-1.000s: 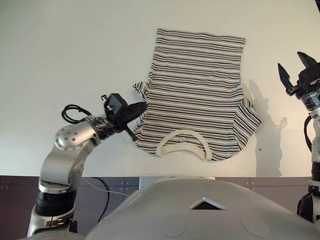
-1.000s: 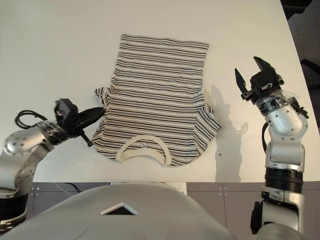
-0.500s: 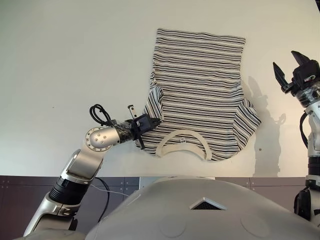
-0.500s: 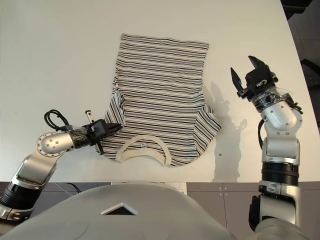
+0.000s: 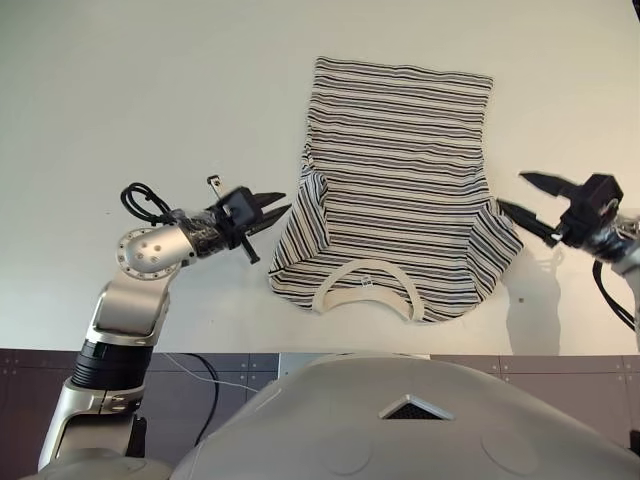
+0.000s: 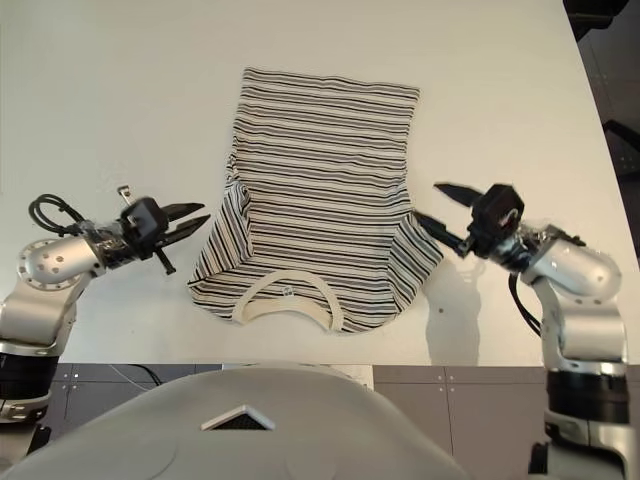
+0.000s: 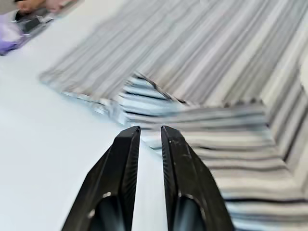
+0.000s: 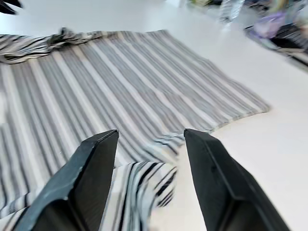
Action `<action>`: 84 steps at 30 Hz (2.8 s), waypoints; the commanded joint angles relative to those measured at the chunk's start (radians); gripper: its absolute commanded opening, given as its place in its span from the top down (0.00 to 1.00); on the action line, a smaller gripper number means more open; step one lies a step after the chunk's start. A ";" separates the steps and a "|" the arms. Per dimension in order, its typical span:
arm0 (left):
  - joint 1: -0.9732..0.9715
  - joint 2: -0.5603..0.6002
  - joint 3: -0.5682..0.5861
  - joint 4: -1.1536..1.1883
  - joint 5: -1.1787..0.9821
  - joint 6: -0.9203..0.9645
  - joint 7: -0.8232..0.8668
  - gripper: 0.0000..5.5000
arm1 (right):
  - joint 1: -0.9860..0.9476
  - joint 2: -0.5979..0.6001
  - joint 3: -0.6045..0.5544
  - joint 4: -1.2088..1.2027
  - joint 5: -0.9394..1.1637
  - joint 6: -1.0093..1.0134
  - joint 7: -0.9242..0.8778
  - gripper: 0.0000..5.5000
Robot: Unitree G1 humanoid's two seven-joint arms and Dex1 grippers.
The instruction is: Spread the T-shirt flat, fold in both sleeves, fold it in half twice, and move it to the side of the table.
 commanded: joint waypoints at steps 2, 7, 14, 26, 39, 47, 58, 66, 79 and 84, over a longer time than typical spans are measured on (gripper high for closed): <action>0.082 0.053 -0.101 0.070 0.119 -0.135 -0.043 0.86 | 0.128 -0.130 -0.032 -0.029 0.011 0.048 0.172 0.54; 0.140 0.095 -0.104 0.208 0.155 -0.217 -0.034 0.86 | 0.149 -0.154 -0.046 0.124 -0.047 0.048 0.194 0.54; 0.353 0.104 -0.099 0.044 0.060 -0.138 -0.010 0.86 | 0.178 -0.036 -0.063 0.235 0.089 0.288 0.146 0.54; 0.319 0.096 -0.072 0.010 0.052 -0.056 0.025 0.86 | 0.120 0.177 -0.092 0.136 0.414 0.674 -0.012 0.54; 0.272 0.078 -0.039 0.043 0.047 -0.049 0.062 0.86 | 0.042 0.297 -0.244 0.082 0.582 0.737 -0.202 0.54; 0.268 0.077 -0.040 0.062 0.048 -0.049 0.079 0.86 | 0.115 0.240 -0.200 -0.079 0.591 0.766 -0.140 0.54; 0.257 0.084 -0.043 0.071 0.050 -0.040 0.098 0.86 | 0.170 0.124 -0.111 0.043 0.325 0.567 0.029 0.54; 0.244 0.086 -0.045 0.083 0.055 -0.042 0.096 0.86 | 0.096 0.142 -0.147 0.150 0.293 0.509 0.018 0.54; 0.236 0.090 -0.045 0.091 0.061 -0.047 0.096 0.85 | 0.096 0.181 -0.109 0.191 0.264 0.499 0.008 0.84; 0.241 0.088 -0.040 0.089 0.063 -0.043 0.105 0.85 | 0.077 0.173 -0.124 0.234 0.249 0.479 -0.007 0.98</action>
